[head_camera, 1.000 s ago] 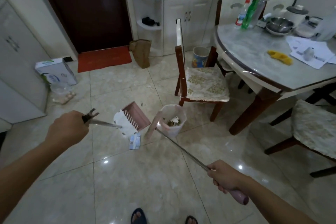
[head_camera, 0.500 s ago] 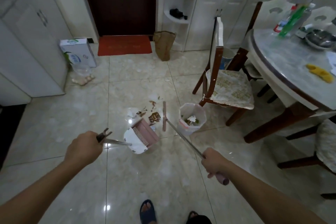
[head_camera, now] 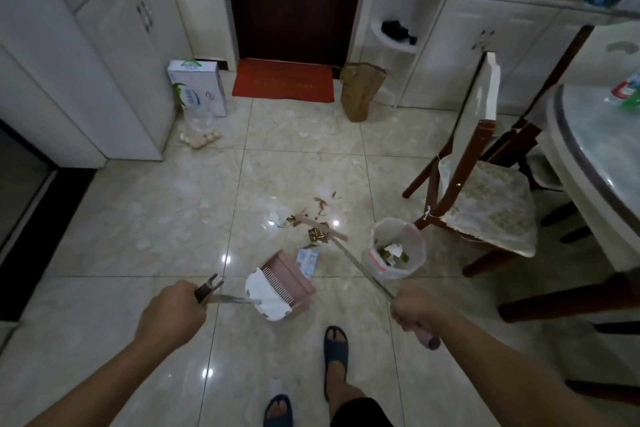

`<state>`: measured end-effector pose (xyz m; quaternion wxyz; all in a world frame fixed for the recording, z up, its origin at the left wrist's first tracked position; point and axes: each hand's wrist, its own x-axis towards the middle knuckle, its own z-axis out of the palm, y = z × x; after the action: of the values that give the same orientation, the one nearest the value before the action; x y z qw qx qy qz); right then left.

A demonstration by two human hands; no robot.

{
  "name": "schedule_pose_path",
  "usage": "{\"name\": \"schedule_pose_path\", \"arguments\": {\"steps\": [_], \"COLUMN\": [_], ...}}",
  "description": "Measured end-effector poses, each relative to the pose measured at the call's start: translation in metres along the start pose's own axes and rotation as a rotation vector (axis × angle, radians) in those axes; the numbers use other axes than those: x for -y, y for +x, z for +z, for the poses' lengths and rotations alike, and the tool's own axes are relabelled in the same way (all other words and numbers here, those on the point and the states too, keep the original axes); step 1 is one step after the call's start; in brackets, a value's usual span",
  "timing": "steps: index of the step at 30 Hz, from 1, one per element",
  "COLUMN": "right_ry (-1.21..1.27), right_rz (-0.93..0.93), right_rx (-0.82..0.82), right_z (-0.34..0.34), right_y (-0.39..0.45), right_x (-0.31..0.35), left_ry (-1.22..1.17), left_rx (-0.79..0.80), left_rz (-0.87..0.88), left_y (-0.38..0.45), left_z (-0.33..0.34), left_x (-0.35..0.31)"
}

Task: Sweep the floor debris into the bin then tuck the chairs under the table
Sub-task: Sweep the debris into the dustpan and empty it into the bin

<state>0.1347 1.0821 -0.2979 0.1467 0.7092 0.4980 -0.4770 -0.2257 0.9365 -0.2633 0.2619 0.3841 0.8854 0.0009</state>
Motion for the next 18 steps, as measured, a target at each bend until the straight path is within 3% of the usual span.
{"name": "schedule_pose_path", "arguments": {"steps": [5,18], "right_ry": [0.034,-0.205], "right_rz": [-0.037,-0.015], "right_rx": [0.034,0.048], "right_z": [-0.017,-0.072], "right_y": [0.059,0.192], "right_x": [0.024,0.062], "left_ry": [0.021,0.065], "left_rx": [0.039,0.052], "left_rz": [-0.047,-0.194], "left_y": [0.017,0.065], "left_z": [0.008,0.029], "left_x": [-0.017,-0.067]}}
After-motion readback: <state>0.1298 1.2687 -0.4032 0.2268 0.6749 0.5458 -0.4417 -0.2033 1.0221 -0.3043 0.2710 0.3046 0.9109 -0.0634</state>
